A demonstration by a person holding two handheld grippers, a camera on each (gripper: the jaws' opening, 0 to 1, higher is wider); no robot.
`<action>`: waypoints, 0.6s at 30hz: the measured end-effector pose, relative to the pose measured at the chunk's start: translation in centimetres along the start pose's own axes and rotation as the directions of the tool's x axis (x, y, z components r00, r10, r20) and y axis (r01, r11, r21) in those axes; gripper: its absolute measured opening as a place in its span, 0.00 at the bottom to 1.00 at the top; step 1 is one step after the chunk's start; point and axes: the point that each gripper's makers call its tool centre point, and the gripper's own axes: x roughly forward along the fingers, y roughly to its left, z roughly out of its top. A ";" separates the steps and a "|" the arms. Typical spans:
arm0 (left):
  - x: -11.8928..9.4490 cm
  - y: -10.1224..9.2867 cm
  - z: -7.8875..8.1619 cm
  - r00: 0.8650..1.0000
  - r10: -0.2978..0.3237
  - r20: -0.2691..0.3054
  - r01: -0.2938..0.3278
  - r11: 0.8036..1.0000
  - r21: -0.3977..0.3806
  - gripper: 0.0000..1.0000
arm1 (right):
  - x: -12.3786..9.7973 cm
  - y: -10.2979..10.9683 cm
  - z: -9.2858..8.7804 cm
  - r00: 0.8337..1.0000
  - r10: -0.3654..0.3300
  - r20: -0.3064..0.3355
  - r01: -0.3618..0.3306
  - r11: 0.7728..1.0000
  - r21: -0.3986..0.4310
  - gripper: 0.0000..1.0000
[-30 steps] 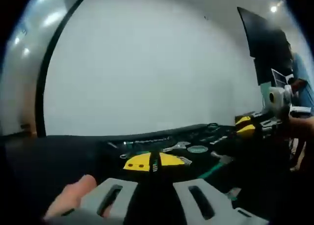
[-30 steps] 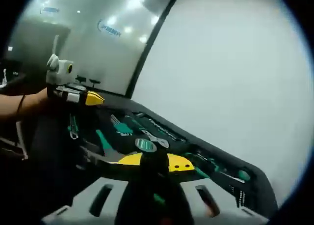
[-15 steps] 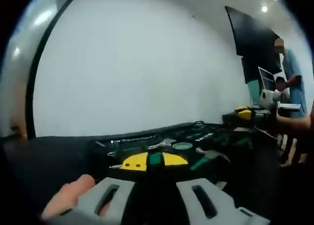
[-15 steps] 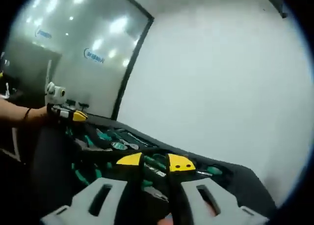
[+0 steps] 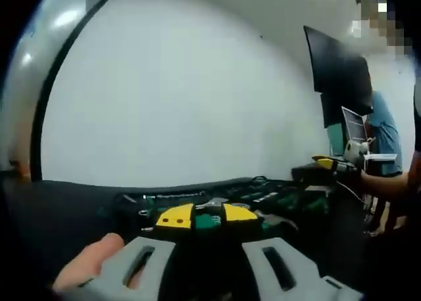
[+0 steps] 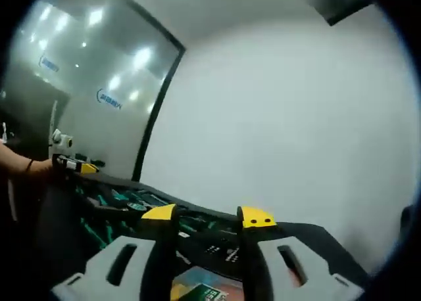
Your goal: Pick up the tools and put them into their designated positions in the toolbox.
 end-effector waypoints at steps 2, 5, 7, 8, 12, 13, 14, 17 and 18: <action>-0.1 -0.1 0.4 1.000 -0.005 0.022 0.005 1.000 -0.012 0.17 | 0.0 -0.3 0.1 1.000 -0.017 0.009 0.017 1.000 -0.008 0.34; -0.2 -0.1 0.5 1.000 -0.002 0.031 0.002 1.000 -0.008 0.18 | 0.0 -1.3 -0.9 0.998 -0.054 -0.037 0.055 0.998 0.022 0.34; -0.2 -0.3 0.7 0.999 -0.006 0.043 0.007 1.000 -0.002 0.25 | -0.1 -1.3 -0.7 0.997 -0.072 -0.027 0.072 0.997 0.025 0.34; -0.2 -0.5 1.0 0.998 -0.015 0.057 0.015 1.000 0.001 0.28 | -0.2 -1.2 -0.6 0.996 -0.081 -0.026 0.081 0.996 0.020 0.35; -0.3 -0.7 1.4 0.996 -0.029 0.078 0.029 1.000 0.000 0.35 | -0.1 -0.8 -0.8 0.996 -0.085 -0.043 0.086 0.996 0.030 0.35; -0.2 -0.8 1.4 0.996 -0.031 0.078 0.031 1.000 -0.003 0.35 | 0.0 -0.6 -1.1 0.995 -0.083 -0.059 0.085 0.996 0.017 0.35; -0.3 -0.9 1.4 0.996 -0.035 0.080 0.036 0.999 -0.007 0.35 | 0.1 -0.4 -1.3 0.994 -0.082 -0.073 0.082 0.997 -0.005 0.36; -0.3 -0.7 1.7 0.994 -0.049 0.096 0.051 0.999 -0.017 0.36 | 0.4 0.0 -1.9 0.995 -0.040 -0.088 0.039 0.999 -0.009 0.38; -0.3 -0.6 1.8 0.994 -0.050 0.099 0.052 0.999 -0.017 0.36 | 0.5 0.5 -2.1 0.995 -0.021 -0.101 0.020 1.000 -0.008 0.43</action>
